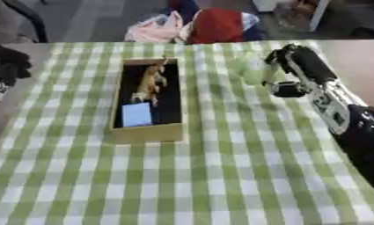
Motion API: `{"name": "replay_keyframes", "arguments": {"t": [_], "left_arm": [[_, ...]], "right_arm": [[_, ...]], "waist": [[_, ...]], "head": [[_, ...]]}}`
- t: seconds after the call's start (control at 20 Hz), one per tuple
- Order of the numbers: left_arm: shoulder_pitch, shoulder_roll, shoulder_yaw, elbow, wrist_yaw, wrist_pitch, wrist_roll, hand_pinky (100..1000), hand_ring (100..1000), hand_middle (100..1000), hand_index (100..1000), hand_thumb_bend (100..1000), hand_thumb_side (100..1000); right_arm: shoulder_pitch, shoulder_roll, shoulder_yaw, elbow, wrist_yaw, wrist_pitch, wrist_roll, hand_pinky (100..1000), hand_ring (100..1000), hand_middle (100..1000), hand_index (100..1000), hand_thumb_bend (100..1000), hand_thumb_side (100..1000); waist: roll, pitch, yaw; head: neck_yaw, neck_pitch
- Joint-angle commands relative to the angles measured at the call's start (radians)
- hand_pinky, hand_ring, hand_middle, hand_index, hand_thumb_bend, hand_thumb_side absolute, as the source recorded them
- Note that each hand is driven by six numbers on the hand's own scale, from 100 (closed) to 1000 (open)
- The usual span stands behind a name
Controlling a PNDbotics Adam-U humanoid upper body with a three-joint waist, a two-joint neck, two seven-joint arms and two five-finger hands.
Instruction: Pick up objects on the table and place them in the box.
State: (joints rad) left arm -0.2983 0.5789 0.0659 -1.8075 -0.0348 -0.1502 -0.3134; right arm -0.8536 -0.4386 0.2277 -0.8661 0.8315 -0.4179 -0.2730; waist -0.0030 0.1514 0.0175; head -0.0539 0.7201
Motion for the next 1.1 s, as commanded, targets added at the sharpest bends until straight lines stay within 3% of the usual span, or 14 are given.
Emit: {"name": "replay_keyframes", "arguments": {"t": [0.05, 0.55, 1.1], "left_arm": [[-0.009, 0.018, 0.011, -0.022, 0.009, 0.001, 0.001, 686, 631, 620, 751, 137, 653], [-0.039, 0.012, -0.011, -0.029, 0.031, 0.000, -0.013, 685, 639, 619, 751, 139, 637], [-0.094, -0.007, -0.031, -0.043, 0.067, 0.002, -0.027, 684, 643, 619, 752, 146, 626]], "right_arm": [[-0.043, -0.036, 0.012, -0.071, -0.066, 0.004, 0.032, 538, 572, 177, 346, 196, 100], [-0.143, 0.052, 0.072, -0.141, -0.106, -0.024, 0.154, 549, 577, 194, 347, 237, 100], [-0.181, 0.222, 0.076, -0.020, 0.032, -0.095, 0.191, 555, 583, 206, 353, 226, 100]], "waist": [[-0.002, -0.017, -0.002], [-0.009, -0.033, 0.025], [-0.005, -0.033, 0.078]], "head": [[0.000, -0.009], [-0.025, -0.011], [-0.059, -0.021]]}}
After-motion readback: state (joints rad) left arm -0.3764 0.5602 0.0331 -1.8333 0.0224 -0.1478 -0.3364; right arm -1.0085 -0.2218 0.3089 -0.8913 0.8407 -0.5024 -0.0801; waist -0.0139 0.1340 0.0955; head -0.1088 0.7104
